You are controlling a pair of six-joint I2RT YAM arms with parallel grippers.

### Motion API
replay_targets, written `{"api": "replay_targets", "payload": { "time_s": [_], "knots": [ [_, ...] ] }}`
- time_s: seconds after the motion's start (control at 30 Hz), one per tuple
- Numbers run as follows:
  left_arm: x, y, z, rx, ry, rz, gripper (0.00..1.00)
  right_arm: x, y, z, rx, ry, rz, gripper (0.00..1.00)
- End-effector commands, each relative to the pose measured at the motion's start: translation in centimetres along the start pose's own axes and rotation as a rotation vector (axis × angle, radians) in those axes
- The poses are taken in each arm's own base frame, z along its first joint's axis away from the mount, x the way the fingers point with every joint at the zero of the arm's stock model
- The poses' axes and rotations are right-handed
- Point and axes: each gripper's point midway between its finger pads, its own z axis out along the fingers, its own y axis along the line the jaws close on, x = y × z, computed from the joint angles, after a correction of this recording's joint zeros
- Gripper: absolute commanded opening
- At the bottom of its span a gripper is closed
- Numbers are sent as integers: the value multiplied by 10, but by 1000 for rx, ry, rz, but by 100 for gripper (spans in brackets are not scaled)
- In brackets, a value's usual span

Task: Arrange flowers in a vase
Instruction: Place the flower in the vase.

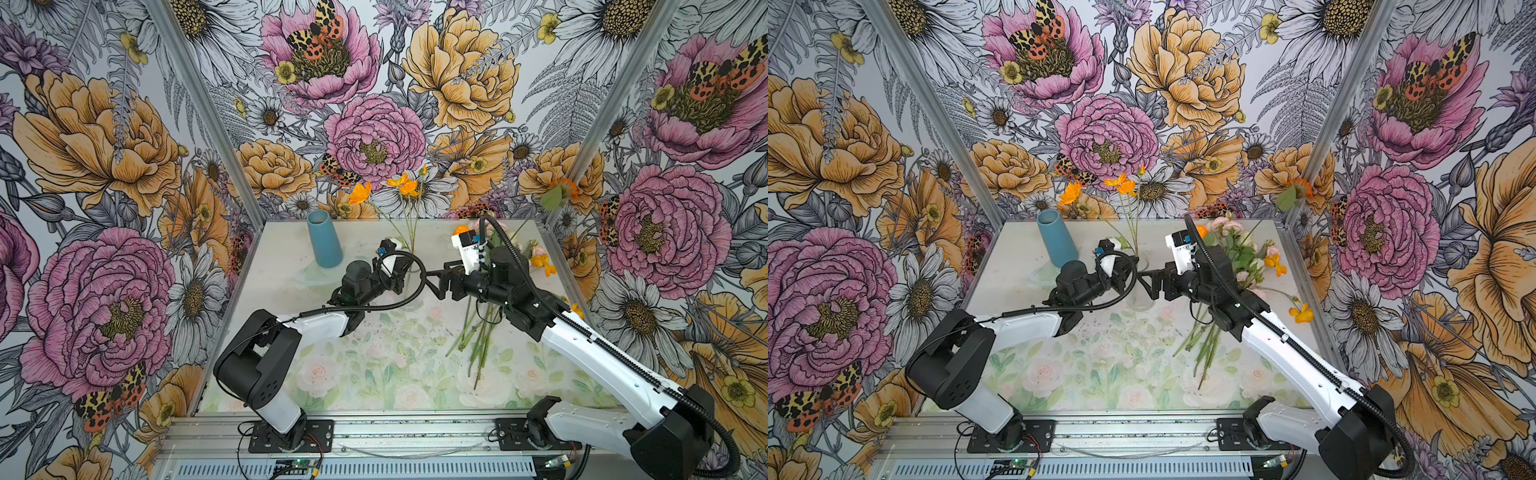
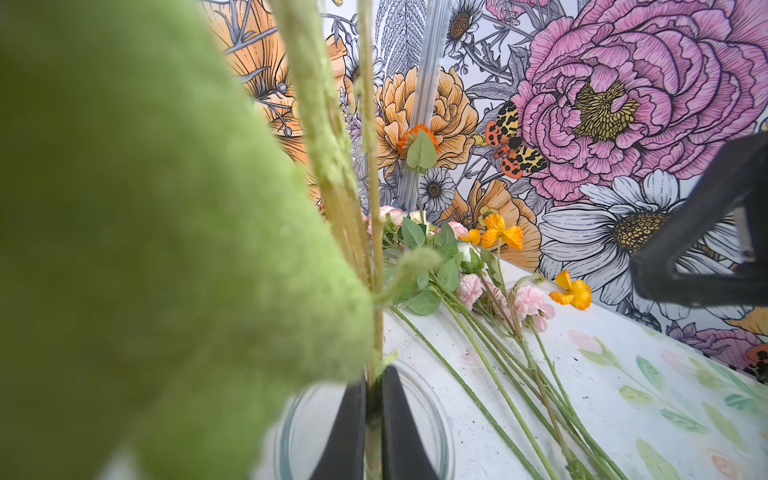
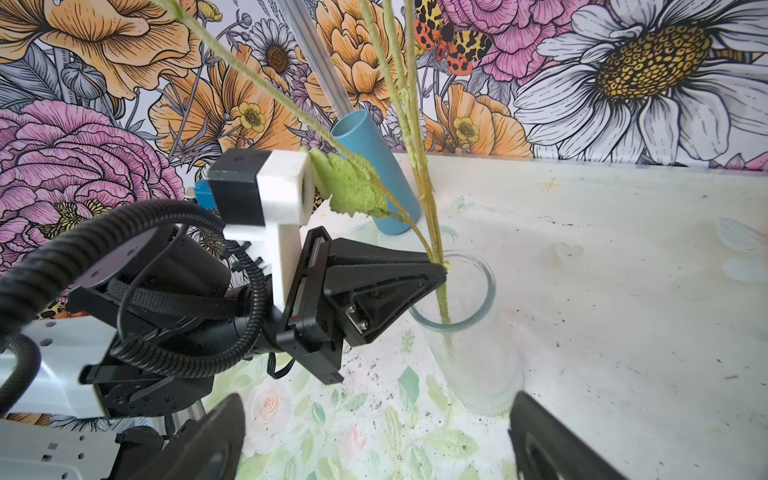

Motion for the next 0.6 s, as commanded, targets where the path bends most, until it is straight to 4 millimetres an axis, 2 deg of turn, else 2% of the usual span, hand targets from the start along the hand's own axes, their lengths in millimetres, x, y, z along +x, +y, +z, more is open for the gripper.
{"api": "replay_targets", "payload": {
  "time_s": [0.0, 0.47, 0.57],
  "knots": [
    [2, 0, -3, -18, -1, 18, 11, -14, 8, -2, -14, -33, -40, 99],
    [5, 1, -5, -26, 17, 29, 18, -13, 10, -1, -19, -29, -45, 99],
    [4, 1, -6, -30, 17, 27, 24, -13, 10, -1, -20, -30, -45, 100]
  ]
}}
